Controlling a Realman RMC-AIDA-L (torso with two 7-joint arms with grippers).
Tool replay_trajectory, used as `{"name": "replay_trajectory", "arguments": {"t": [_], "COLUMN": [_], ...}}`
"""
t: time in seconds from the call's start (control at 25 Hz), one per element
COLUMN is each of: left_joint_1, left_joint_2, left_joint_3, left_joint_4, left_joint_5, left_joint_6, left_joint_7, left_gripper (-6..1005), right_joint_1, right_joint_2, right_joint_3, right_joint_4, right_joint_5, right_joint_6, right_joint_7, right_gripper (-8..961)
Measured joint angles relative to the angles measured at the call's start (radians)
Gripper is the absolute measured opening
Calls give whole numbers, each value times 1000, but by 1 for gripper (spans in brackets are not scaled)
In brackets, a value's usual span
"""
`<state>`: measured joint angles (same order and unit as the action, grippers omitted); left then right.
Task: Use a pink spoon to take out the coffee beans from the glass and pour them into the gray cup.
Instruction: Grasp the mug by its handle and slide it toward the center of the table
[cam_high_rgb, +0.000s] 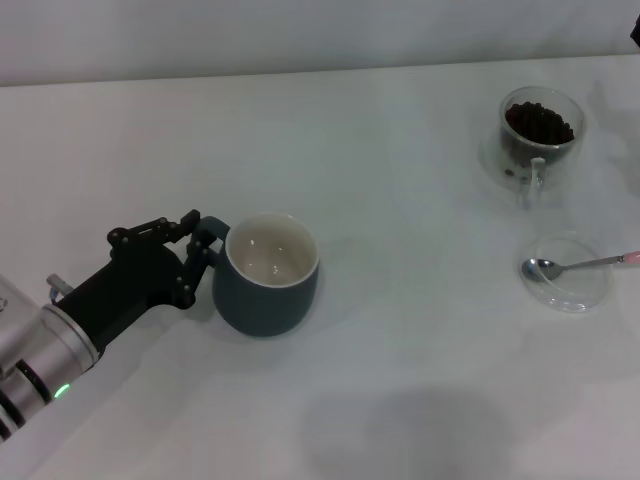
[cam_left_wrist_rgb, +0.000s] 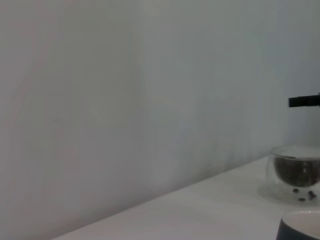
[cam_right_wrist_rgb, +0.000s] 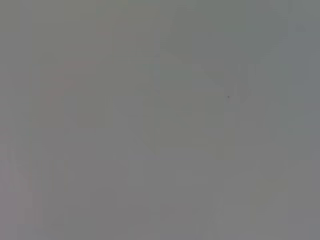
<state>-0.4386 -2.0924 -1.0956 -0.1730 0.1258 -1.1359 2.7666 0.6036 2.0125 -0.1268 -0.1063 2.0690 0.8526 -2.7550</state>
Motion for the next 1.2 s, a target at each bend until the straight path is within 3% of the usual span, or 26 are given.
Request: {"name": "replay_trajectory", "arguments": {"t": [1.2], "left_joint_1": [32], "left_joint_2": [-3], "left_joint_3": [37], "left_joint_4": [-10], "left_joint_5": [-11], "left_joint_6": [47], "left_joint_7": [5], "left_gripper": [155], "right_joint_1": [-8], "right_joint_2": [-3], "right_joint_3": [-1], "right_joint_4": [2], "right_joint_5": [0], "right_joint_6": [22], "right_joint_7": [0], "right_gripper": [861]}}
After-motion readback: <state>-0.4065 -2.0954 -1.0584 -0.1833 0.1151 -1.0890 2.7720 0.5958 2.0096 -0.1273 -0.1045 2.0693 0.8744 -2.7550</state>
